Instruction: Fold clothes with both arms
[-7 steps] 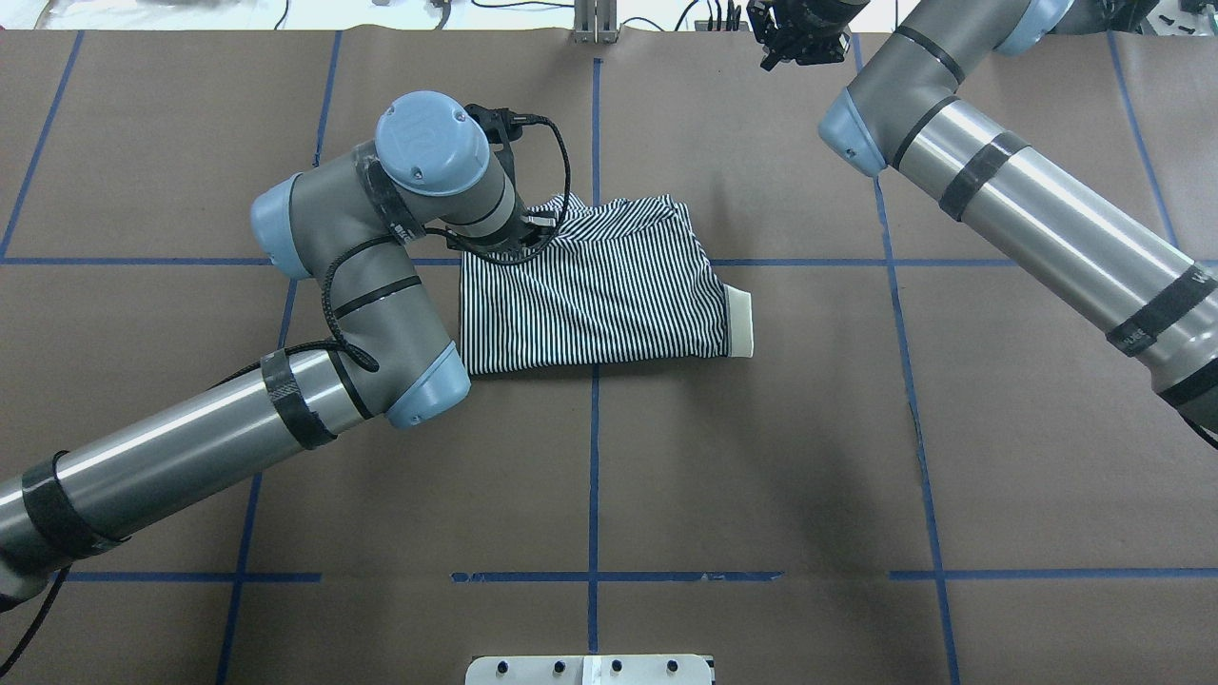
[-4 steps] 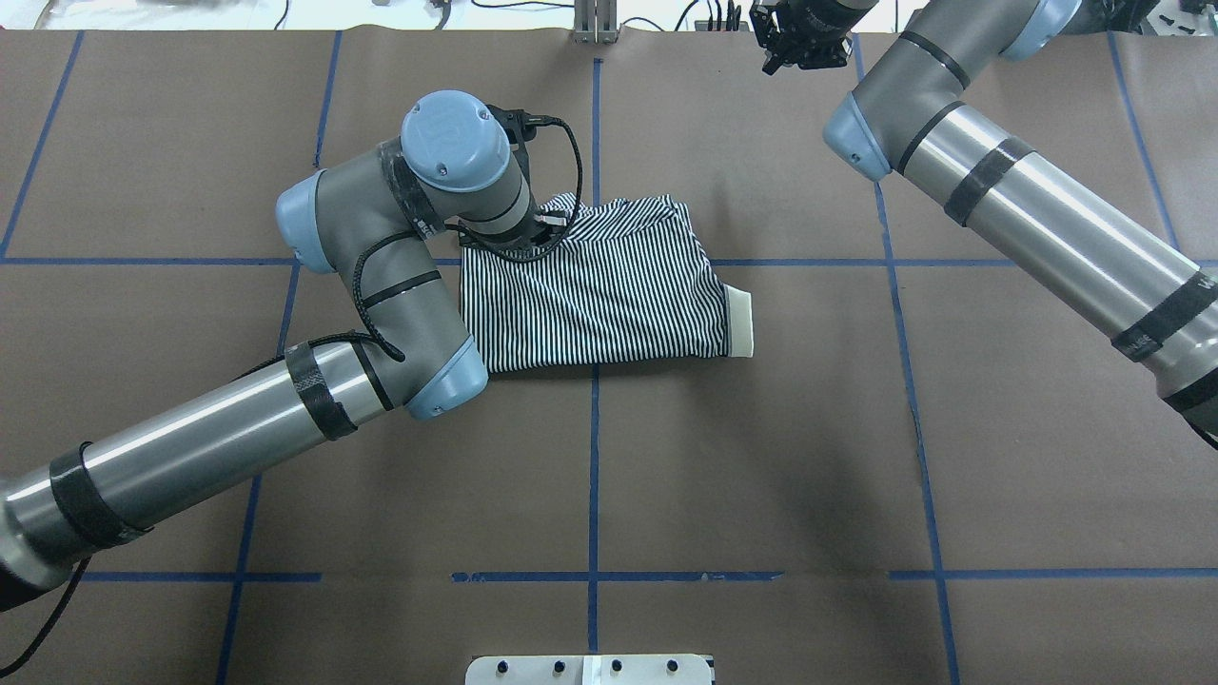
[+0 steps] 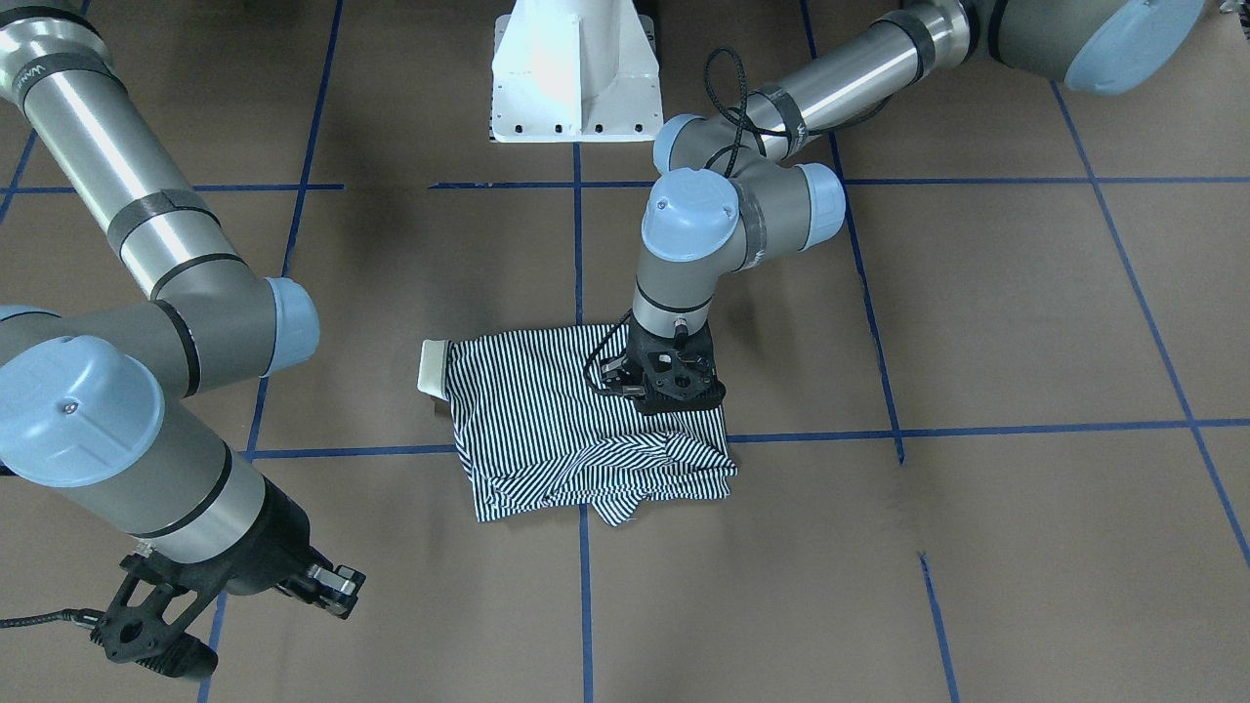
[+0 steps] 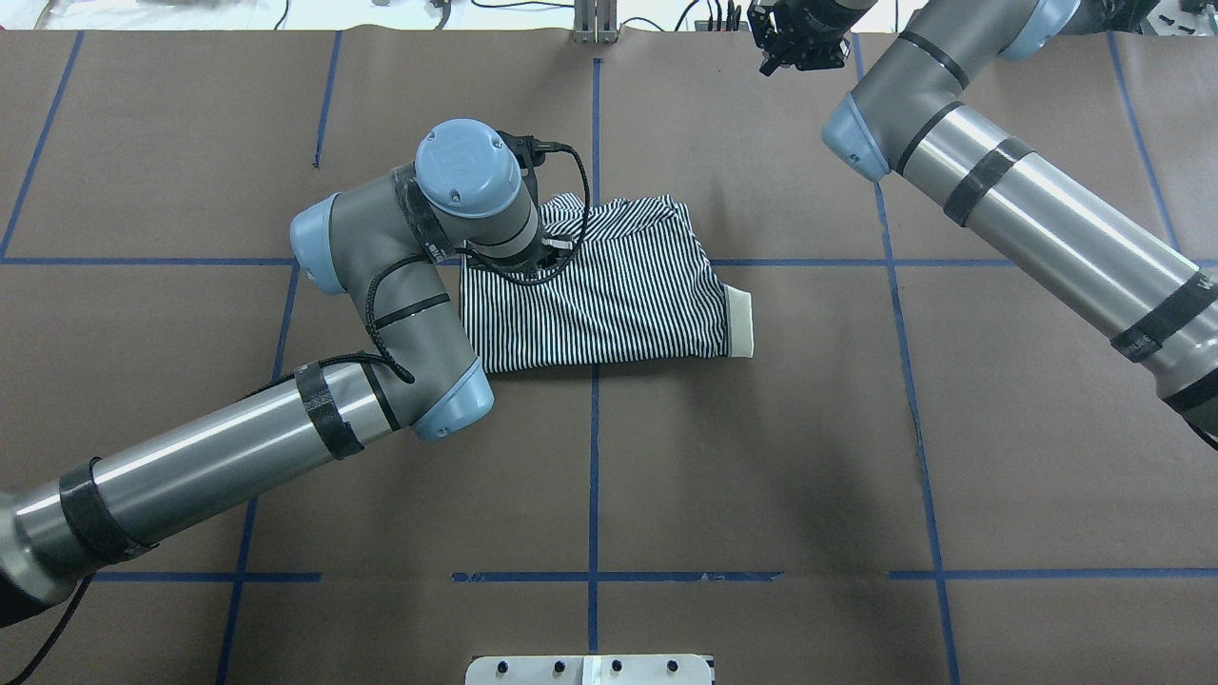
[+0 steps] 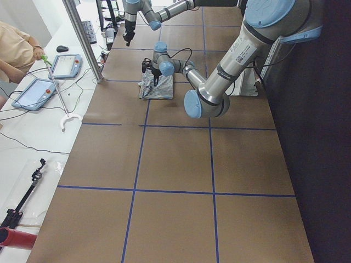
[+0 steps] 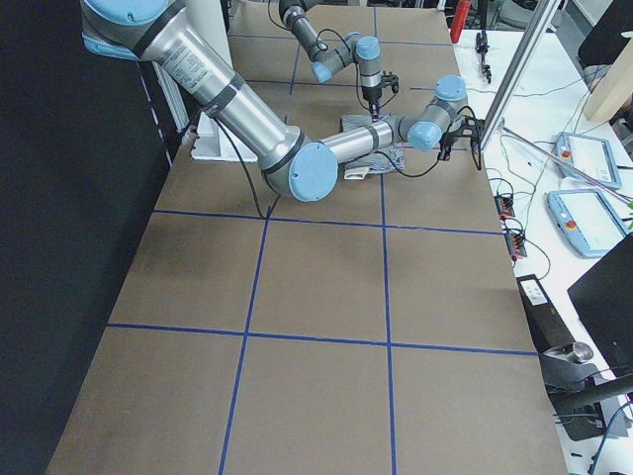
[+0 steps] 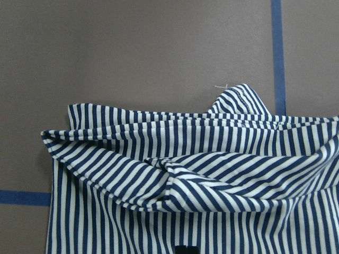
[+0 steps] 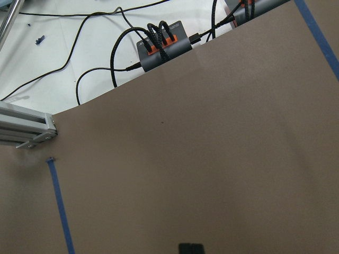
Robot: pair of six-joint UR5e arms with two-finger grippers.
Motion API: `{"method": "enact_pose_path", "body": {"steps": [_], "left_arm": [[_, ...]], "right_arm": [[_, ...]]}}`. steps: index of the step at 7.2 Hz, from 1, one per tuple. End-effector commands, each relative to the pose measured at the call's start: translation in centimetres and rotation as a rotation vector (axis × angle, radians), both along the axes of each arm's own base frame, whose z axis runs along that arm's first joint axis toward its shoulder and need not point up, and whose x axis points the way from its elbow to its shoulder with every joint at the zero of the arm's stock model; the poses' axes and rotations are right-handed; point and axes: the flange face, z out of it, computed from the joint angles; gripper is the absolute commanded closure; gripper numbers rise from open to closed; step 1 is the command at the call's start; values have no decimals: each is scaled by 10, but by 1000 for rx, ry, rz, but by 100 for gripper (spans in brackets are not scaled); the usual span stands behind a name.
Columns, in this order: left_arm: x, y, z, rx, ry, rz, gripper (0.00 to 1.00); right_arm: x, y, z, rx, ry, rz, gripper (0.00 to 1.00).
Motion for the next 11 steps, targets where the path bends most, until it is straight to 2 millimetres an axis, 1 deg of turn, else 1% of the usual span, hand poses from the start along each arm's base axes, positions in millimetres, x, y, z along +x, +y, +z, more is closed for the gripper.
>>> {"method": "enact_pose_path", "body": {"steps": [1,2,3,4,5,6,7,8,9,10,11], "left_arm": [[0,-24,20,75,3,-35,100],[-14,-55,17,108,16,-61,100],[-27,-85,-1,126,9,-82,100],[-33,-102,-5,149,19,-92,100],[-30,-116,19,173,40,-105,100],[-59,-140,25,203,28,-125,100],[-105,-170,29,234,12,-126,100],[-148,-175,76,245,-4,-67,100],[-212,-180,113,287,-28,-37,100],[-284,-190,151,318,-43,23,100],[-360,-188,192,345,-51,67,100]], "right_arm": [[0,2,-2,-3,-8,-6,100],[0,2,-1,-4,-8,-5,100],[-1,3,1,-7,-7,-7,100],[-1,2,-1,-4,-8,-7,100],[-4,4,-1,-3,-9,-9,100],[-4,6,-4,-6,-15,-7,100],[3,8,-3,-3,-19,-6,100],[29,9,30,-6,-6,-15,100],[65,7,76,61,61,-56,100],[118,3,128,125,134,-98,100],[189,-5,167,152,193,-166,100]]}}
